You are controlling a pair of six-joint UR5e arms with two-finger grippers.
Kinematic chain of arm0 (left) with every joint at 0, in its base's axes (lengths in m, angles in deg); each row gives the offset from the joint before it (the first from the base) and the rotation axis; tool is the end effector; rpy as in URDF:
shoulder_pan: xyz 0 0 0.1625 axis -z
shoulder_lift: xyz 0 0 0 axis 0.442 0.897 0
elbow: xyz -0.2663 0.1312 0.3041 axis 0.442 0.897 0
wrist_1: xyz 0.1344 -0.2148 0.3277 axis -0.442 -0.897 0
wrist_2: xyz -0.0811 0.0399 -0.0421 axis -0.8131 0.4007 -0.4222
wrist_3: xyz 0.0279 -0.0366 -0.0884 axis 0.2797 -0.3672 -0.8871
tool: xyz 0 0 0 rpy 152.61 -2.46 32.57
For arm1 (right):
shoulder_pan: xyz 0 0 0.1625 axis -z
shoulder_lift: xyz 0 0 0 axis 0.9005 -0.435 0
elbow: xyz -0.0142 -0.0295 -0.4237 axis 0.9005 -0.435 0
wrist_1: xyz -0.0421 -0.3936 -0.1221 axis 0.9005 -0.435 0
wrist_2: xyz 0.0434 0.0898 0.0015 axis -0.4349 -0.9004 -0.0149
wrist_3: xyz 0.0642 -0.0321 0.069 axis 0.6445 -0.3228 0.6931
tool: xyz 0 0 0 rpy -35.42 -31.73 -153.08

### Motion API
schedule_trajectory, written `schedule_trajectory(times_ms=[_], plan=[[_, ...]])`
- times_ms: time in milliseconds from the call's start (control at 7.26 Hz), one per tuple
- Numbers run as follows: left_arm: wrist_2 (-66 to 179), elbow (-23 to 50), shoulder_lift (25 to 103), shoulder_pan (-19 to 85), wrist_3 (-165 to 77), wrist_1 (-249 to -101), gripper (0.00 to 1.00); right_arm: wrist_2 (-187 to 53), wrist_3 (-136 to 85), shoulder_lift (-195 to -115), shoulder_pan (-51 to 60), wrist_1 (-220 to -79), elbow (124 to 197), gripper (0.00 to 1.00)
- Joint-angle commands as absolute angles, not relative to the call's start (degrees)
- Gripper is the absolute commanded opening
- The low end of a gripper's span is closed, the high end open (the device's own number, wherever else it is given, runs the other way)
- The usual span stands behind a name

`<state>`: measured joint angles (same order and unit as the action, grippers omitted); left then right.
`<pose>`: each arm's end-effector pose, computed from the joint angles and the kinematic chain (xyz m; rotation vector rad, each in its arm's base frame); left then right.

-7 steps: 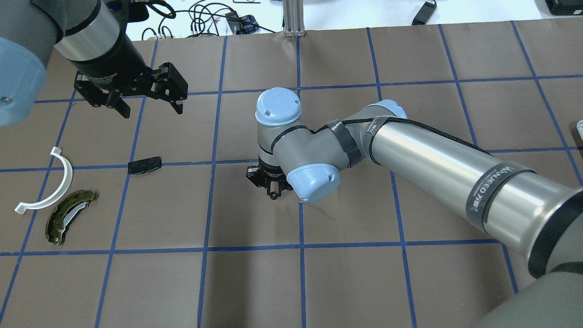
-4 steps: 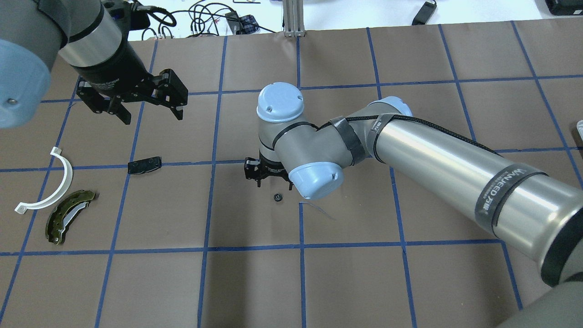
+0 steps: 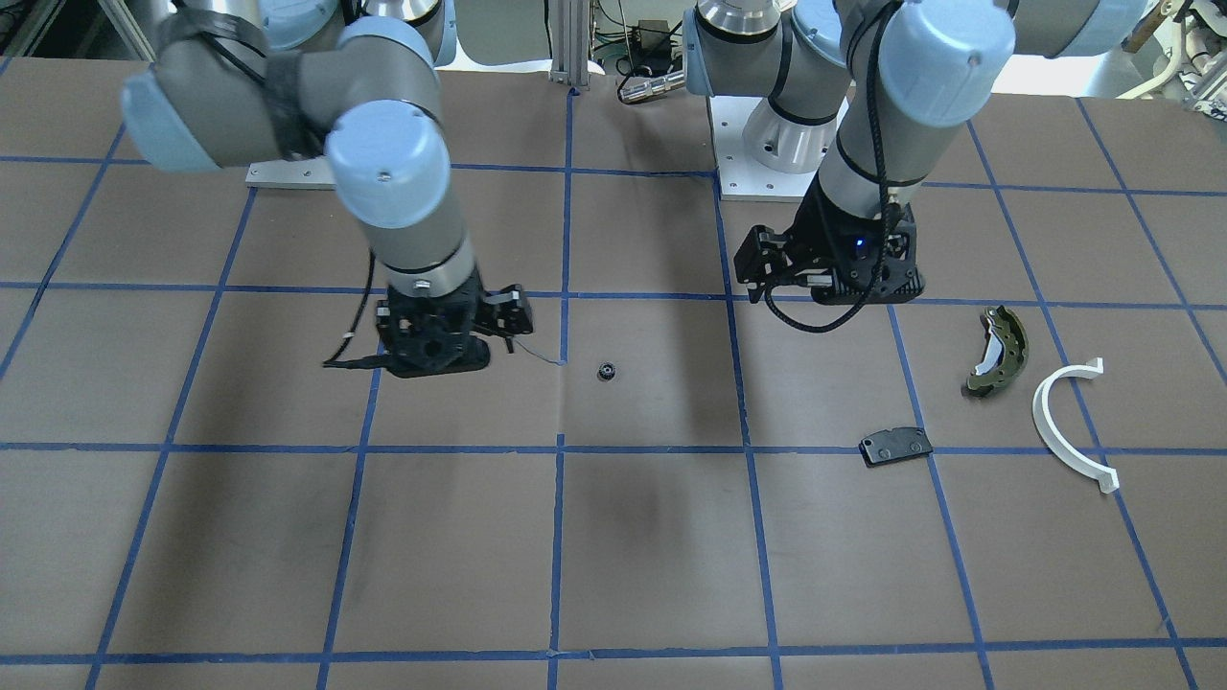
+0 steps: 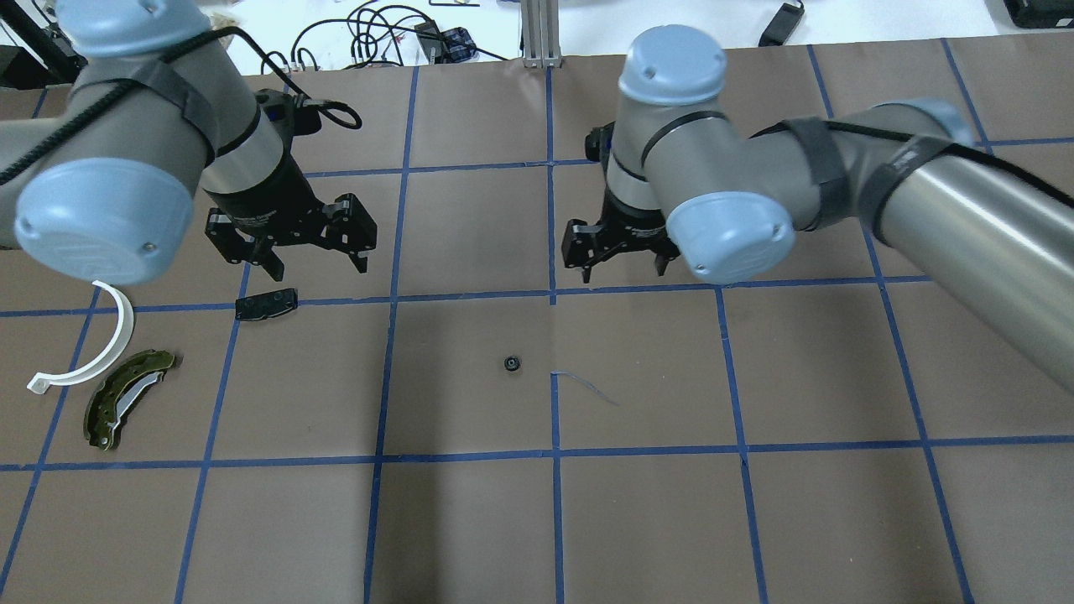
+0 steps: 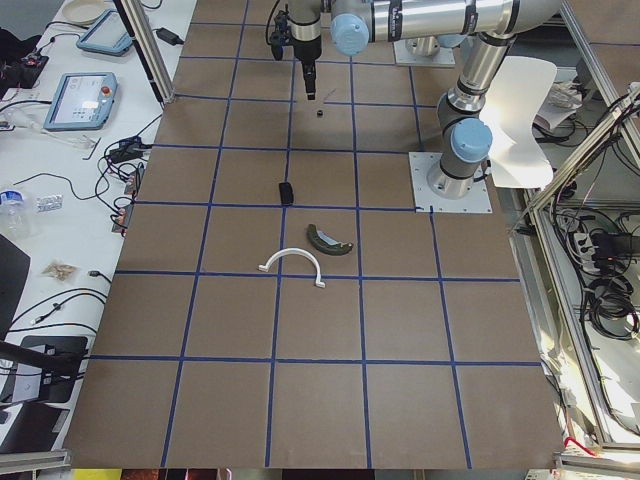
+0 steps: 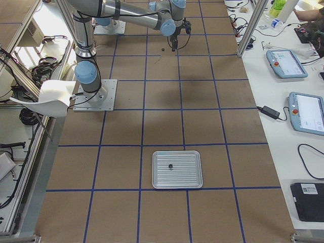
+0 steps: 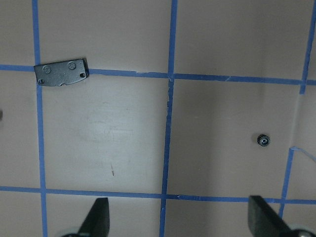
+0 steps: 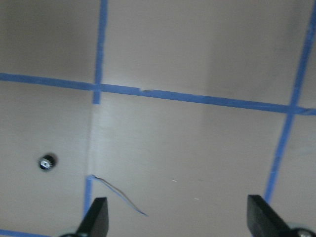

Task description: Place bearing gear from tray to pile

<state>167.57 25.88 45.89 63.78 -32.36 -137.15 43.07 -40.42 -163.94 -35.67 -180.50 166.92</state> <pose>-0.1344 -0.4829 0.3789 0.0878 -3.1306 -0.1083 0.2303 -0.5136 0.3323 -0.2225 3.0849 0.0977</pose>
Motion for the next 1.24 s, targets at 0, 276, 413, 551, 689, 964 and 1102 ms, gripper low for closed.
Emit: schedule_trajectory(times_ms=[0,276,413,551,689,964,1102], plan=[[167.6,30.98,49.04,67.78,-36.59,-130.31,1.0,48.99,-58.94,-168.97,-22.67,-171.36,166.93,1.0],[167.51,31.34,54.22,76.47,-50.45,-123.46,1.0,50.5,-71.0,-170.22,-9.51,-170.89,166.93,1.0],[167.6,32.3,56.59,79.99,-54.95,-118.65,1.0,50.07,-80.11,-169.78,-1.0,-171.76,166.93,1.0],[167.69,34.31,58.79,82.47,-57.52,-114.33,1.0,49.98,-89.25,-167.34,5.96,-172.2,166.59,1.0],[167.69,36.85,60.64,83.1,-57.81,-107.85,1.0,50.33,-95.25,-164.71,10.91,-176.64,165.62,1.0],[167.6,39.51,63.73,84.06,-57.55,-99.81,1.0,50.42,-102.4,-160.66,16.73,-179.41,163.7,1.0],[167.95,39.43,64.43,84.25,-57.37,-99.62,1.0,50.51,-105.74,-157.77,19.63,-179.41,161.77,1.0]])
